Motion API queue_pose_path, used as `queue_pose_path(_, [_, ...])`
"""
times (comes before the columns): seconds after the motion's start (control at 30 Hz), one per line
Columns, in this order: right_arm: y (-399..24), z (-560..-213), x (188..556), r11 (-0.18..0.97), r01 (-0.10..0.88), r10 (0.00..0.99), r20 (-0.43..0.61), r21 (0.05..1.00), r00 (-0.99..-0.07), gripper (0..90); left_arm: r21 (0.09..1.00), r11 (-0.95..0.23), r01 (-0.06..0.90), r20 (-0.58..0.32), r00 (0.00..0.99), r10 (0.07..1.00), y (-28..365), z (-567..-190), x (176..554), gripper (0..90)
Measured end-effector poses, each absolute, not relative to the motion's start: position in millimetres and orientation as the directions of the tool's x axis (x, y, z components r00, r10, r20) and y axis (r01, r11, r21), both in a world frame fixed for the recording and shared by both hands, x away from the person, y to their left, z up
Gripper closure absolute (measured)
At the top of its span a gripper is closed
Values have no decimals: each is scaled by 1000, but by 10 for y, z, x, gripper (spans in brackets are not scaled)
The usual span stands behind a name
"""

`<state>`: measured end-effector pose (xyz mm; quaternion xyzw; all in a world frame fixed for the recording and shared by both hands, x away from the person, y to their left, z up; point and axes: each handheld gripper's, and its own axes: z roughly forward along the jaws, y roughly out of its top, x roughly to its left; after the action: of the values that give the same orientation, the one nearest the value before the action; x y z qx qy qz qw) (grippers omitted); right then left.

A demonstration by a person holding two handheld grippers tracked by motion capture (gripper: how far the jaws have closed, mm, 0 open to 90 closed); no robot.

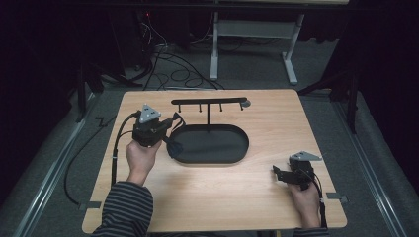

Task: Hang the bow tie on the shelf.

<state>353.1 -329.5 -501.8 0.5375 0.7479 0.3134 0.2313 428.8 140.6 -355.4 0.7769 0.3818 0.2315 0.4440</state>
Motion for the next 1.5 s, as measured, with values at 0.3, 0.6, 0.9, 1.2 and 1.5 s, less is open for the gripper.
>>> queue_pose_path(0.3, [-3295,-5018,3530,225,659,949,-9,717,-315,262,876,-304,374,25,595,803,1383,-3464,4348,886])
queue_pose_path(0.6, [-3296,-5018,3530,225,659,949,-8,718,-315,261,879,-309,362,49,577,815,1312,-3432,4434,886])
queue_pose_path(0.9, [-3296,-5017,3531,224,659,949,-7,718,-315,261,874,-316,369,69,548,833,1281,-3474,4504,886])
queue_pose_path(1.2, [-3297,-5018,3531,224,659,949,-7,718,-315,261,873,-330,359,95,538,838,1212,-3489,4533,882])
queue_pose_path(1.5, [-3297,-5018,3531,225,659,949,-7,718,-316,261,864,-346,364,116,526,843,1180,-3541,4549,873])
